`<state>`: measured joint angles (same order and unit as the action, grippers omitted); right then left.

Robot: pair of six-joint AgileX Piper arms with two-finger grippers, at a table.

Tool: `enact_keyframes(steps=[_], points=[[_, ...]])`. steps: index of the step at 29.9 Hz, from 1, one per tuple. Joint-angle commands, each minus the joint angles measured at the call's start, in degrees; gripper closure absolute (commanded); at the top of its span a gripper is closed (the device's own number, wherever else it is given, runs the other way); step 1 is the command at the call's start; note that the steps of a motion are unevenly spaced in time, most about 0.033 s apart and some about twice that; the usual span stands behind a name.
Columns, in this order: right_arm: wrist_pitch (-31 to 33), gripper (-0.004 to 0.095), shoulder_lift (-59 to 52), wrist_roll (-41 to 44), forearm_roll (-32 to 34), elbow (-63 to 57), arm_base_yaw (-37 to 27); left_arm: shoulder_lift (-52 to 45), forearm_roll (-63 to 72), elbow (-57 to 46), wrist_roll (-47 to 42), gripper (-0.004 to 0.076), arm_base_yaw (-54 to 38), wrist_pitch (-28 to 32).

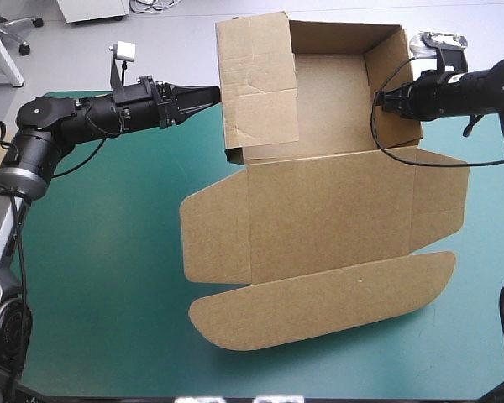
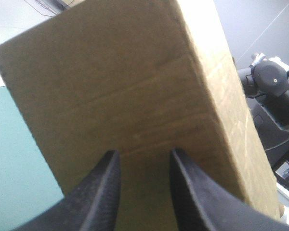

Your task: Fold the box

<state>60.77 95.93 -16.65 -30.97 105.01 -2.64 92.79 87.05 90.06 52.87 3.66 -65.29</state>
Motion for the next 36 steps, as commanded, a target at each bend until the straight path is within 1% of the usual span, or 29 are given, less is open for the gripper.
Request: enact_keyframes(steps=[1,3,7,11,15,18,28,32,36], points=[[-2.60,0.0938,-2.14,2.21,-2.63,1.62,-0.30,-2.34,1.81,2.72,-1.63,0.0471,0.37,1.35],[-2.48,0.0933,-1.59,2.58,-2.24,1.62,-0.30,-2.34,0.56,2.85,-2.53,0.0469,0.37,2.41],[-2.69,0.0930,-0.42,3.90,1.22,1.62,0.49,-2.34,-2.79,3.07,-2.92,0.0457,0.37,3.81],[-2.87,0.0930,0.66,4.96,3.35,1.62,2.26,-2.34,-5.49,3.07,-4.06,0.0402,0.37,6.05],[-4.64,0.0930,1.73,6.25,4.07,1.62,3.12,-2.21,-8.89,3.07,-5.17,0.0362,0.37,6.16],[-4.82,0.0930,2.33,6.43,3.81,1.62,3.12,-1.33,-11.73,3.07,-6.94,0.0360,0.37,6.46],[-4.56,0.0930,4.18,6.68,3.60,1.62,3.12,-0.62,-9.32,3.69,-6.86,0.0360,0.99,6.21],[-4.70,0.0930,4.18,6.68,3.71,1.62,3.12,-0.62,-7.89,3.69,-5.76,0.0360,3.13,7.05],[-4.58,0.0930,4.18,6.68,3.71,1.62,3.12,-0.53,-10.16,3.69,-5.38,0.0360,4.99,9.49]])
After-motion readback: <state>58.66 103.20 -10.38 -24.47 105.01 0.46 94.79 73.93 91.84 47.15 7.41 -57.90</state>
